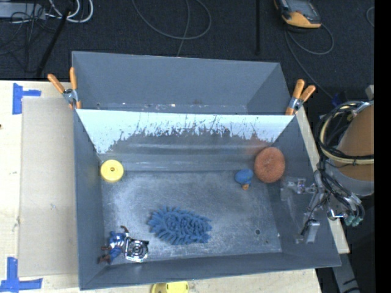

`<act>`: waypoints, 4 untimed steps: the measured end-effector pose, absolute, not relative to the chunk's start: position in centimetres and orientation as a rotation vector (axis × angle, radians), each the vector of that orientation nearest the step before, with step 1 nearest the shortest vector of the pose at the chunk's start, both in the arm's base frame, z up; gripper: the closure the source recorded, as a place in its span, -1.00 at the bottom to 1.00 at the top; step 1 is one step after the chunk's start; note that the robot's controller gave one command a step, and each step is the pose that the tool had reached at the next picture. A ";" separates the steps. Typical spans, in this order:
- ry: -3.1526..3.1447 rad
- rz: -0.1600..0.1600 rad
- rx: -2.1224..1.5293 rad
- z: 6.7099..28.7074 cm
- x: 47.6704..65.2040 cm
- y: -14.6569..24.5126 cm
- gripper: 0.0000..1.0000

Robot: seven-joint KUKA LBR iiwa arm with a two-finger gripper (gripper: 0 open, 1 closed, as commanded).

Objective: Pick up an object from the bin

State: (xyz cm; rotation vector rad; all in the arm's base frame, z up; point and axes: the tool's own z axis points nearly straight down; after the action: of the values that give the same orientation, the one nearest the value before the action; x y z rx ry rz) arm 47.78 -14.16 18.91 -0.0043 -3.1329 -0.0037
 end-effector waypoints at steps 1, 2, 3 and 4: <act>-3.140 -0.001 0.003 19.3 48.0 -14.1 -1.00; -3.142 0.003 0.114 17.7 48.3 -12.1 -1.00; -3.088 -0.003 0.569 16.9 48.3 -9.5 -1.00; -3.058 -0.002 0.723 17.1 48.5 -8.9 -1.00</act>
Offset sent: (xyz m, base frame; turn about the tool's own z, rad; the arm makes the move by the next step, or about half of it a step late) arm 0.0090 0.0512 -0.0350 -0.1788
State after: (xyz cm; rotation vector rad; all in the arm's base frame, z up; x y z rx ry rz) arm 48.45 -8.90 17.11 0.7225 -3.0581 -0.0020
